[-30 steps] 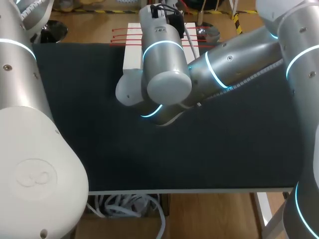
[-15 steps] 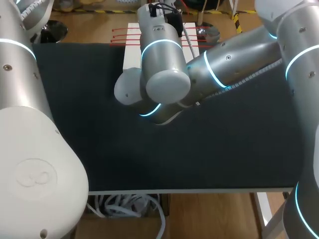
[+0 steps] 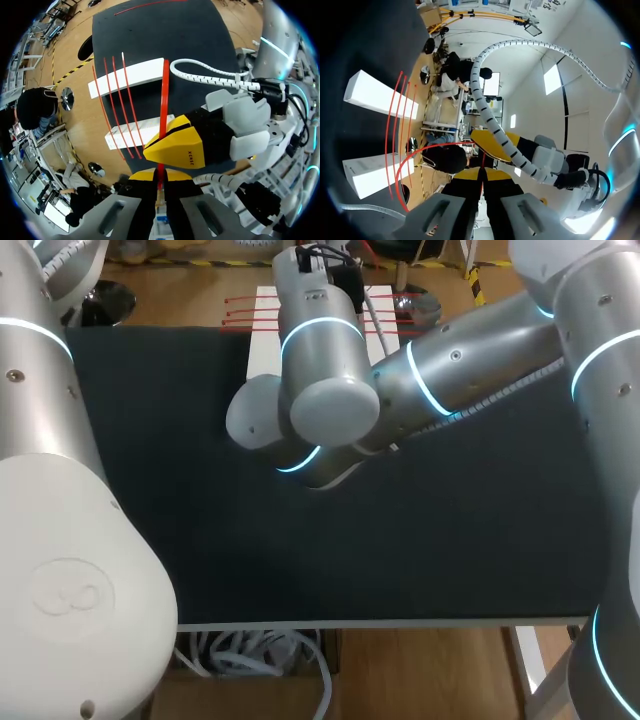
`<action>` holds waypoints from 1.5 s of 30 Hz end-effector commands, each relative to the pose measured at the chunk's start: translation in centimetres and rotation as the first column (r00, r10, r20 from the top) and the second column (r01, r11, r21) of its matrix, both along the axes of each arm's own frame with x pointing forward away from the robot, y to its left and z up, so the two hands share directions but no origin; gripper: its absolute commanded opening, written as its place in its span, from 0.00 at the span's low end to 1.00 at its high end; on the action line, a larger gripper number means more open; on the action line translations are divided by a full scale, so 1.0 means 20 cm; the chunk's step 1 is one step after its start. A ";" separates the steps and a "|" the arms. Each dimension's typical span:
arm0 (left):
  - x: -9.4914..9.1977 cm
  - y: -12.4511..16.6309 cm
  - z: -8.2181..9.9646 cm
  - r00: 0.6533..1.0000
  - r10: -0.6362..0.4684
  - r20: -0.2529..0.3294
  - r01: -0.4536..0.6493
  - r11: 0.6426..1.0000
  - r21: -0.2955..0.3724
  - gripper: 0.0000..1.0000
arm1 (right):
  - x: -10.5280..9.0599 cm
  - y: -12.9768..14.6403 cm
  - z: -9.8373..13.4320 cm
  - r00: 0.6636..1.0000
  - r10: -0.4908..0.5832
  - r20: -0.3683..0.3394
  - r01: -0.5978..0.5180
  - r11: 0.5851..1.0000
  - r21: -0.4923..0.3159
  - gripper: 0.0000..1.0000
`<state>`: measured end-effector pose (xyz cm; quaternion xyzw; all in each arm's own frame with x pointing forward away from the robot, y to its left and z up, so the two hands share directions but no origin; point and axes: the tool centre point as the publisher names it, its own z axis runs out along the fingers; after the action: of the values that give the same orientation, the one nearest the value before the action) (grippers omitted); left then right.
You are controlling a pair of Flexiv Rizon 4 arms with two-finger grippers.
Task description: Grab the tape and strap the tape.
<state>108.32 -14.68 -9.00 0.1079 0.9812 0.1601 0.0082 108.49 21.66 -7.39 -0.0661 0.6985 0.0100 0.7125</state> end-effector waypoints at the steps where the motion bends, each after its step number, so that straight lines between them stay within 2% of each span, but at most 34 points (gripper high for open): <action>1: 0.00 0.00 0.01 1.000 -0.001 -0.002 0.001 1.000 0.002 0.00 | 0.00 0.01 0.01 1.000 0.000 -0.005 0.000 1.000 -0.005 0.00; 12: 0.00 0.00 0.01 1.000 -0.001 -0.002 0.001 1.000 0.002 0.00 | -0.06 -0.08 0.00 1.000 -0.016 -0.018 0.016 0.999 -0.030 0.00; 45: 0.00 0.00 0.01 1.000 -0.001 -0.002 0.001 1.000 0.002 0.00 | -0.05 -0.08 0.01 1.000 -0.010 -0.009 0.010 1.000 -0.028 0.00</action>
<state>108.32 -14.69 -9.00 0.1077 0.9812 0.1600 0.0082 107.56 20.24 -7.39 -0.0702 0.6996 -0.0021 0.7111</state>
